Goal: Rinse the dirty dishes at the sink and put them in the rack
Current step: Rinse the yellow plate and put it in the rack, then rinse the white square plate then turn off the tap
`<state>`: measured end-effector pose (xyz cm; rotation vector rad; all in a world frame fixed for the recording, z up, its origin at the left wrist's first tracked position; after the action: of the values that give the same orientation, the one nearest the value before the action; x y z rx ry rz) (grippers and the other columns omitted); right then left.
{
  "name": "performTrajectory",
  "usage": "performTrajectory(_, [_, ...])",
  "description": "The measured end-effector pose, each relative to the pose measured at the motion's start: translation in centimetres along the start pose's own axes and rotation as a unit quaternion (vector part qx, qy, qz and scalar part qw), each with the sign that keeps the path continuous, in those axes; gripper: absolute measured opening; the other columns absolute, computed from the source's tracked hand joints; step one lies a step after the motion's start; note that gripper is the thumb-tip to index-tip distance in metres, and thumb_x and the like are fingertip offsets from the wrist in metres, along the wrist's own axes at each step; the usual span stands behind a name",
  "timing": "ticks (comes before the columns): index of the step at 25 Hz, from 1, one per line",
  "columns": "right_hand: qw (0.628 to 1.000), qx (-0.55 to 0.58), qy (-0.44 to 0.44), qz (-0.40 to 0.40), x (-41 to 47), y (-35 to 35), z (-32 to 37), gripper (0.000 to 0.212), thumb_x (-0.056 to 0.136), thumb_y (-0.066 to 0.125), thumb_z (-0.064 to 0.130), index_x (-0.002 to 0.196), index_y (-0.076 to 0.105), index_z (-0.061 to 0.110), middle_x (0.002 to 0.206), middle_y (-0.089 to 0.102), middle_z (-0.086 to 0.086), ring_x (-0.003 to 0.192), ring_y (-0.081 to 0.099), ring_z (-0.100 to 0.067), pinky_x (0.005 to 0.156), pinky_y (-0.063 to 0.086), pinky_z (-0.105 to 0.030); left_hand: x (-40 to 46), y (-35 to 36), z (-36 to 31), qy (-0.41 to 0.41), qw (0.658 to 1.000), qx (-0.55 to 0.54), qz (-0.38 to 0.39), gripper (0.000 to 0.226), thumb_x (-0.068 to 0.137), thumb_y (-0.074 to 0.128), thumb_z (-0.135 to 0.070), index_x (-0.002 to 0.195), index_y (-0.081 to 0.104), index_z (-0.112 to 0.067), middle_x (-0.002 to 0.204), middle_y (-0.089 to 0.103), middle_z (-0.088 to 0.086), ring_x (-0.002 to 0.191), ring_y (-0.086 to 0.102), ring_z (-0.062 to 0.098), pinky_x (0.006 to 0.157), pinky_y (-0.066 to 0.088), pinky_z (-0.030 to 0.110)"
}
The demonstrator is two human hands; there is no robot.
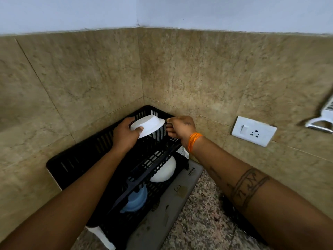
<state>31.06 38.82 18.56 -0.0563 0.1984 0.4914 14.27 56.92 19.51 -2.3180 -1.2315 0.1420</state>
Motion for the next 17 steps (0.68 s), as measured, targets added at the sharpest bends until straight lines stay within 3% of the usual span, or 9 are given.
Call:
performTrajectory(4, [0.996, 0.074, -0.001, 0.053, -9.8, -3.7, -0.1, 0.015, 0.095, 0.065, 0.015, 0.101, 0.074, 0.005, 0.084, 0.071, -0.009, 0.075, 0.066, -0.022, 0.066, 0.056, -0.031, -8.2, -0.9, -5.6, 0.065, 0.994, -0.079, -0.049, 0.043, 0.093, 0.071, -0.024, 0.135, 0.063, -0.024, 0.127, 0.068, -0.007, 0.120, 0.062, 0.009, 0.103, 0.048, 0.030])
performTrajectory(7, [0.992, 0.110, 0.013, 0.052, -16.2, -7.6, -2.9, 0.020, 0.097, 0.062, 0.017, 0.105, 0.075, 0.003, 0.092, 0.075, -0.013, 0.081, 0.070, -0.024, 0.069, 0.057, -0.033, -16.7, 0.2, -5.9, 0.041, 0.980, -0.191, -0.040, 0.026, 0.096, 0.069, -0.019, 0.121, 0.069, -0.025, 0.118, 0.073, -0.006, 0.113, 0.068, 0.008, 0.097, 0.052, 0.029])
performTrajectory(9, [0.992, 0.116, 0.025, 0.043, -19.8, -10.3, -6.1, 0.024, 0.099, 0.060, 0.019, 0.107, 0.075, 0.003, 0.094, 0.076, -0.012, 0.083, 0.071, -0.023, 0.070, 0.057, -0.034, -22.0, 1.9, -4.3, 0.020, 0.977, -0.210, -0.014, 0.019, 0.097, 0.068, -0.018, 0.115, 0.071, -0.026, 0.115, 0.075, -0.004, 0.109, 0.069, 0.011, 0.093, 0.054, 0.031])
performTrajectory(14, [0.987, 0.122, 0.101, -0.003, -27.0, -16.1, -17.1, 0.022, 0.101, 0.058, 0.017, 0.101, 0.076, 0.003, 0.089, 0.075, -0.012, 0.076, 0.070, -0.021, 0.068, 0.056, -0.034, -34.1, 6.0, 4.7, -0.067, 0.989, -0.108, 0.070, 0.013, 0.098, 0.068, -0.016, 0.107, 0.072, -0.024, 0.103, 0.072, -0.013, 0.094, 0.065, -0.007, 0.088, 0.053, 0.029])
performTrajectory(15, [0.985, 0.124, 0.116, -0.008, -28.3, -16.8, -19.4, 0.021, 0.101, 0.058, 0.016, 0.098, 0.076, 0.005, 0.088, 0.074, -0.012, 0.074, 0.069, -0.021, 0.066, 0.056, -0.034, -36.2, 6.3, 7.2, -0.086, 0.990, -0.074, 0.083, 0.013, 0.096, 0.070, -0.013, 0.103, 0.072, -0.024, 0.099, 0.073, -0.010, 0.091, 0.066, -0.006, 0.089, 0.054, 0.032])
performTrajectory(17, [0.979, 0.131, 0.153, -0.018, -30.7, -18.1, -23.6, 0.021, 0.101, 0.057, 0.015, 0.094, 0.075, 0.006, 0.086, 0.073, -0.013, 0.070, 0.067, -0.021, 0.062, 0.055, -0.032, -39.5, 7.2, 11.9, -0.125, 0.982, 0.047, 0.135, 0.010, 0.094, 0.071, -0.015, 0.094, 0.073, -0.025, 0.097, 0.076, 0.001, 0.093, 0.071, 0.014, 0.089, 0.053, 0.035])
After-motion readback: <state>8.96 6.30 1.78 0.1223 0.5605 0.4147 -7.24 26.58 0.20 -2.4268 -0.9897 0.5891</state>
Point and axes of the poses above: each hand's wrist, its own x-axis towards the middle knuckle, its own y-axis out of the palm, z = x × y, the point moved 10 cm from there along x, towards the middle knuckle
